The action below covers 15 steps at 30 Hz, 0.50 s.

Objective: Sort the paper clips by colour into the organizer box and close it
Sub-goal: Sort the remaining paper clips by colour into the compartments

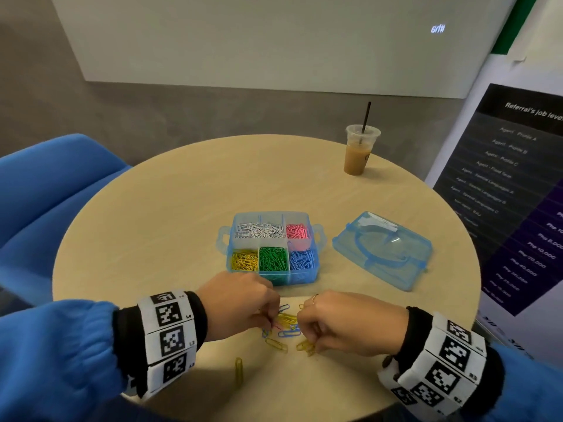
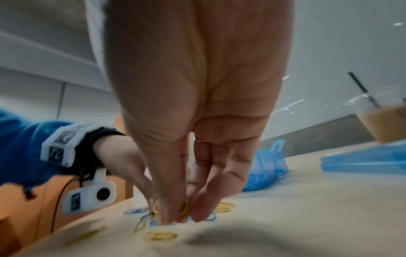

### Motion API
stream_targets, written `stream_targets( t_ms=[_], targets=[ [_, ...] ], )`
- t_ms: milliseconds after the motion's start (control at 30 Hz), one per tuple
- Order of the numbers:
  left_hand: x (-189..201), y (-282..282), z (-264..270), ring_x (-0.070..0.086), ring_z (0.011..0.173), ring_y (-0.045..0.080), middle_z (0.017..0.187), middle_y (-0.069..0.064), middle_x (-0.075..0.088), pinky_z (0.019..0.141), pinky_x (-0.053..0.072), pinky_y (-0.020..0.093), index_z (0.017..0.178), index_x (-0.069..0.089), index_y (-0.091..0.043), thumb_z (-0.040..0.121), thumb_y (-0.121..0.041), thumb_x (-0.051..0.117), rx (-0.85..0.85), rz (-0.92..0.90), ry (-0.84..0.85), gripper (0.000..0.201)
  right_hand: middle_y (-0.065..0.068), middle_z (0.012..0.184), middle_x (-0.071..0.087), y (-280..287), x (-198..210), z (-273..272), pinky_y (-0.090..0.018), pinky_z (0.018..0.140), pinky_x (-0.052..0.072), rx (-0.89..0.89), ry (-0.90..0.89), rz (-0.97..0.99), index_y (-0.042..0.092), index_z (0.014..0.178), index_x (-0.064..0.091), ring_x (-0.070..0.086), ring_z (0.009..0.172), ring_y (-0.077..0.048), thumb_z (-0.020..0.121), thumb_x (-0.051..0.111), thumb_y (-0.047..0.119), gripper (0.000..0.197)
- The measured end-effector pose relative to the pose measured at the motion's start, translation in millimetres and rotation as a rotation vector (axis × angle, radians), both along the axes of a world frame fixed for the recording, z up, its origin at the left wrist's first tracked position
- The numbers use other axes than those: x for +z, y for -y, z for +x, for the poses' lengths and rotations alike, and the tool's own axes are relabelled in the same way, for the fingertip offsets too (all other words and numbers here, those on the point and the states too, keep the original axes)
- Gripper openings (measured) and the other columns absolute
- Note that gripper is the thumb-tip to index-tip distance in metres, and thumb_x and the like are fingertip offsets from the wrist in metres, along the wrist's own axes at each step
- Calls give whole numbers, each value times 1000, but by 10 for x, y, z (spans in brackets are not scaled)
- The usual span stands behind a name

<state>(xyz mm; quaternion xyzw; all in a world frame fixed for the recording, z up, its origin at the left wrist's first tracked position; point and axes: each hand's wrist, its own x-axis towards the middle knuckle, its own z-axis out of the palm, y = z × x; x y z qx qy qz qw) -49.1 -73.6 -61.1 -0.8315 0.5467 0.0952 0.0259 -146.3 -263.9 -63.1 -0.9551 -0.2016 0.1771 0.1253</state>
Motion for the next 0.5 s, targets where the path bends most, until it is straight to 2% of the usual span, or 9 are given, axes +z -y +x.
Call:
stream_targets(
  t_ms=[133, 200, 267, 400, 500],
  targets=[
    [24, -4, 34, 49, 113, 10, 116, -13, 55, 73, 34, 23, 114, 60, -33, 95, -39, 56, -8, 71, -14, 20, 6, 79, 61, 106, 11, -42, -30, 73, 51, -93, -2, 198, 19, 92, 61, 58, 72, -11, 85, 67, 11, 12],
    [38, -5, 46, 49, 112, 11, 117, -13, 54, 74, 36, 24, 114, 59, -33, 95, -39, 55, -13, 100, -14, 20, 10, 75, 60, 144, 14, -47, -25, 70, 50, -129, -2, 218, 21, 94, 63, 58, 71, -9, 85, 71, 15, 13],
    [53, 1, 66, 51, 110, 11, 116, -13, 53, 75, 39, 26, 113, 59, -34, 94, -40, 56, -3, 128, -35, 20, 14, 72, 58, 160, 10, -46, -21, 68, 48, -157, 17, 225, 23, 89, 65, 57, 71, -6, 84, 74, 18, 11],
    [44, 27, 73, 54, 102, 10, 108, -13, 56, 74, 43, 26, 104, 62, -32, 89, -46, 58, 36, 115, -68, 21, 13, 64, 61, 162, 19, -40, -23, 67, 50, -249, 21, 310, 18, 79, 71, 58, 63, -3, 77, 81, 22, 11],
    [4, 51, 58, 55, 99, 11, 105, -12, 57, 72, 42, 26, 100, 63, -31, 87, -51, 60, 51, 97, -82, 25, 10, 65, 65, 172, 48, -7, -20, 63, 48, -303, 48, 336, 18, 79, 74, 58, 61, -2, 76, 82, 24, 10]
  ],
)
